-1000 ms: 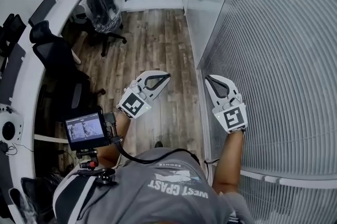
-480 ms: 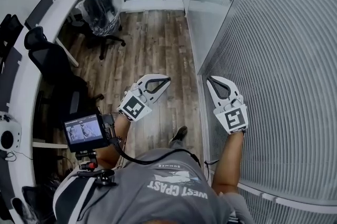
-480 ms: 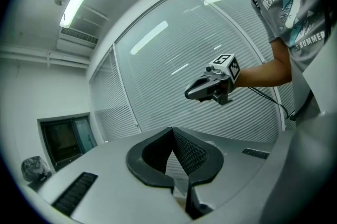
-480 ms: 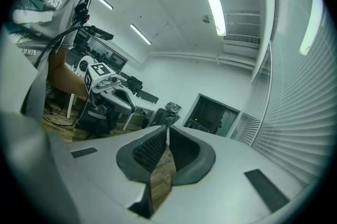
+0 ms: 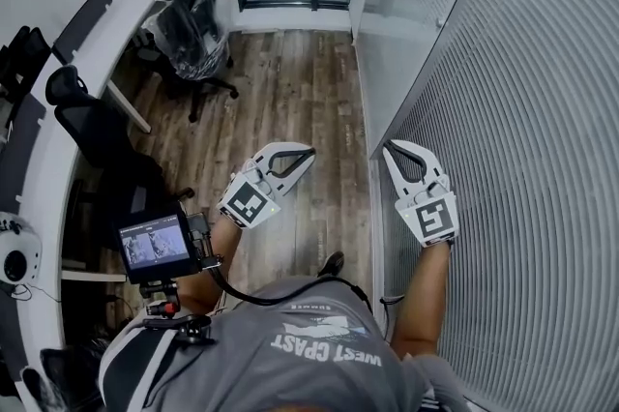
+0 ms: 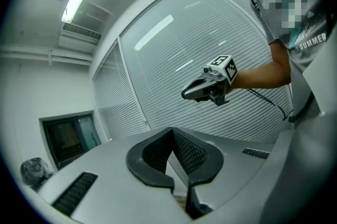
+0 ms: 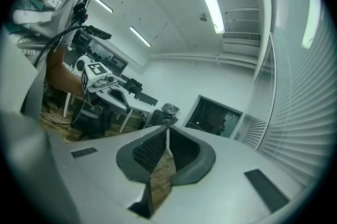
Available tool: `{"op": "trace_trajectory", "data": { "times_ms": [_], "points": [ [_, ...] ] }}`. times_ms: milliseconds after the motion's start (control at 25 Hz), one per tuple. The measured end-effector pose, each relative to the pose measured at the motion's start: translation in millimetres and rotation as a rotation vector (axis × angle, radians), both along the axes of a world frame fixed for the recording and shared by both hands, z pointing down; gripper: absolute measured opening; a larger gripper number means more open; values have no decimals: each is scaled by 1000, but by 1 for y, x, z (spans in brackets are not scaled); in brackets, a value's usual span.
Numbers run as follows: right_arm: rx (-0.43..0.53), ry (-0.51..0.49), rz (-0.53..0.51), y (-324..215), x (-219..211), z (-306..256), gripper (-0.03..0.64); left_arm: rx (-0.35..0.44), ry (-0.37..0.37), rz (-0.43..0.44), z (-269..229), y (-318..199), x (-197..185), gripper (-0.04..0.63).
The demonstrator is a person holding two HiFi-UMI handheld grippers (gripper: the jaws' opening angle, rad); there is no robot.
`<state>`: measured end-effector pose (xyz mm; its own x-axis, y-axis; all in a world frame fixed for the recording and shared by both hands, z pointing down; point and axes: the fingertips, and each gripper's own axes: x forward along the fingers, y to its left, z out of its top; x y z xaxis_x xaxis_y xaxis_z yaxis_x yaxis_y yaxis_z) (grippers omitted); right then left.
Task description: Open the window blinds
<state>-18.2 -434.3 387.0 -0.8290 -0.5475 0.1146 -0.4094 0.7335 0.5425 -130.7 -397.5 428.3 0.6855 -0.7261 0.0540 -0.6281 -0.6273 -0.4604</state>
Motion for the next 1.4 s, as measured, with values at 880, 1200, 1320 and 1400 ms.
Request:
{"op": "trace_trajectory", "data": {
  "times_ms": [880, 1200, 1320, 1400],
  "points": [
    [2, 23, -42, -201, 4, -3, 2, 25, 51, -40, -9, -206, 8, 3],
    [-3, 29, 21, -308, -14, -9, 2, 20, 49, 50, -17, -330, -4, 3],
    [6, 42, 40, -343, -26, -11, 2, 25, 30, 78, -19, -367, -12, 3],
    [4, 42, 59, -362, -32, -10, 2, 21, 35, 98, -19, -389, -19, 3]
  ]
}}
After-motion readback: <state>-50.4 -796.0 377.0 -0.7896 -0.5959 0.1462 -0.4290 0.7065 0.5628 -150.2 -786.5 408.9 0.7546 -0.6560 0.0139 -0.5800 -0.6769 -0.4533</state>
